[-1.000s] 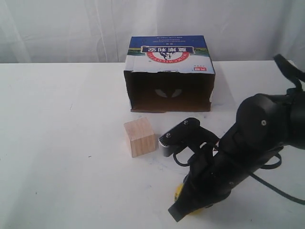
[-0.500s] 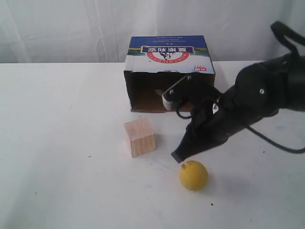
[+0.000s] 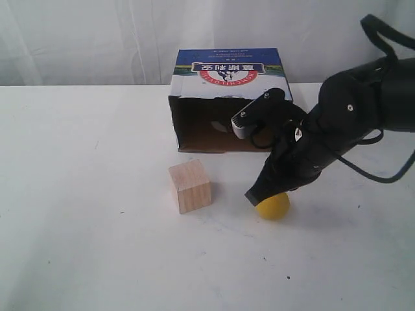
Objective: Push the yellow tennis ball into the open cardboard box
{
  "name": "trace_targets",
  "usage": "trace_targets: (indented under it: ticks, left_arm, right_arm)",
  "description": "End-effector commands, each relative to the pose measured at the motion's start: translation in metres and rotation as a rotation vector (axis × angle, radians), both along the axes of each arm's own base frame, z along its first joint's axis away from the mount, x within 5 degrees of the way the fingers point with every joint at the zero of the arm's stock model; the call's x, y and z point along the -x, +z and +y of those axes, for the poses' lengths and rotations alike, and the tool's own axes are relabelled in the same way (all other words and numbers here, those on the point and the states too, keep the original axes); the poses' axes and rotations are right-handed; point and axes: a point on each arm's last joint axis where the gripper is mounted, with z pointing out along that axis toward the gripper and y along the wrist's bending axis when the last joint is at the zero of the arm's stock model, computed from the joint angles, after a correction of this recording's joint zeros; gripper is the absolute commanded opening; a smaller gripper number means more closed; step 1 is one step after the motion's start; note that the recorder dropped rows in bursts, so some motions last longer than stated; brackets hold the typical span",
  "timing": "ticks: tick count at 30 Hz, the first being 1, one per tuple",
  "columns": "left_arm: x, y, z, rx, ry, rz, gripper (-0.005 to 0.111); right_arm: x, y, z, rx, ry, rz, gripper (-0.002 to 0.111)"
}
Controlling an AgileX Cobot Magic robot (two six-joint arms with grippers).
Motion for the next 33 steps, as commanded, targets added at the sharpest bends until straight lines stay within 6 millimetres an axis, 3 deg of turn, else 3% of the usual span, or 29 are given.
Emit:
trace_targets:
  ticks: [1, 6, 13, 18, 24, 28, 33]
  left_arm:
    - [0.000, 0.000, 0.000, 0.002, 0.001, -0.007, 0.000]
    - [0.000, 0.000, 0.000, 0.002, 0.001, -0.007, 0.000]
    - [0.000, 0.000, 0.000, 0.002, 0.001, -0.007, 0.000]
    - [0.000, 0.000, 0.000, 0.002, 0.001, -0.007, 0.000]
    - [0.000, 0.000, 0.000, 0.002, 0.001, -0.007, 0.000]
    - [0.000, 0.000, 0.000, 0.002, 0.001, -0.007, 0.000]
    - [0.000, 0.000, 0.000, 0.002, 0.001, -0.007, 0.000]
  right_arm:
    - [-0.024, -0.027, -0.012, 0.006, -0.051, -0.027, 0.000]
    - [-0.039, -0.054, -0.017, 0.035, -0.078, 0.031, 0.000]
    - [-0.041, -0.055, -0.016, 0.025, -0.079, 0.012, 0.000]
    - [-0.051, -0.031, -0.011, -0.048, -0.076, -0.135, 0.000]
    - [-0.033, 0.020, -0.019, -0.063, -0.081, -0.176, 0.000]
    - [-0.018, 0.016, -0.023, -0.007, -0.089, -0.040, 0.000]
    - [-0.009, -0.006, -0.027, 0.044, -0.091, 0.067, 0.000]
